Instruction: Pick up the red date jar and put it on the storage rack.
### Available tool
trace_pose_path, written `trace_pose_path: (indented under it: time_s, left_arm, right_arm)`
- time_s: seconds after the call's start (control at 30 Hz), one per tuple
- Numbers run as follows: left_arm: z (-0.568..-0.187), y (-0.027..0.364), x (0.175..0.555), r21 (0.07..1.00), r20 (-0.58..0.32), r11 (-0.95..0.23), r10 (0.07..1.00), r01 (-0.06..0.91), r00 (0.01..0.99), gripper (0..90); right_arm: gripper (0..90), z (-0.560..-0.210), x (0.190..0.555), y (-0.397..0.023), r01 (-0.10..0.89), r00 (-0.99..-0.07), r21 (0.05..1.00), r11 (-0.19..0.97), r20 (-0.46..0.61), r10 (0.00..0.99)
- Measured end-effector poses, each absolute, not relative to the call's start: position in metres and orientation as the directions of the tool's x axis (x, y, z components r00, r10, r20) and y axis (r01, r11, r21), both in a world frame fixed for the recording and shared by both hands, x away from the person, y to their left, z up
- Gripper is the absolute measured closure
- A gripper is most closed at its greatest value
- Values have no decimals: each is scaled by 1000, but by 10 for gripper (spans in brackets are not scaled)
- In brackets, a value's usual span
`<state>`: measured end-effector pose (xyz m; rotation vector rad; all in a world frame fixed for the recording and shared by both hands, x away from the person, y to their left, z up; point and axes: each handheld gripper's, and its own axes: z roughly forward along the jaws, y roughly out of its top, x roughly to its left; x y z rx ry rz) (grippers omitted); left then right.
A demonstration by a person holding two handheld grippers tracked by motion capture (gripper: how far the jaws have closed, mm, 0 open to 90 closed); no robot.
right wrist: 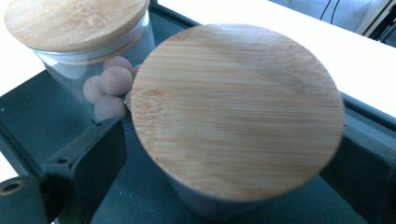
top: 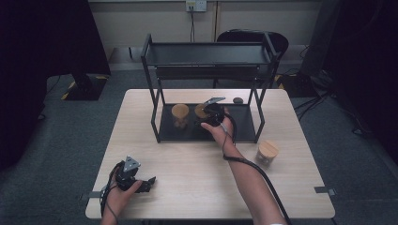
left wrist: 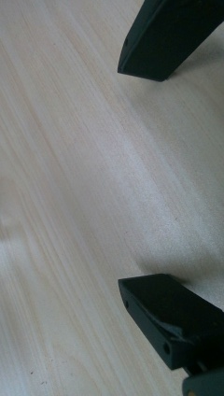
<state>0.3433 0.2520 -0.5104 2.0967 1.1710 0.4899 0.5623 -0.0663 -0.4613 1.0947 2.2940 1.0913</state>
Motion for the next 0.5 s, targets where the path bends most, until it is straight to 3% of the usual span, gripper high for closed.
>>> trace_pose_path:
  time_s: [0.5]
  left_arm:
    - [-510, 252, 343, 714, -2, -369, 849, 595, 529, 4]
  right_arm:
    - [16, -456, 548, -76, 499, -632, 782, 373, 34, 774]
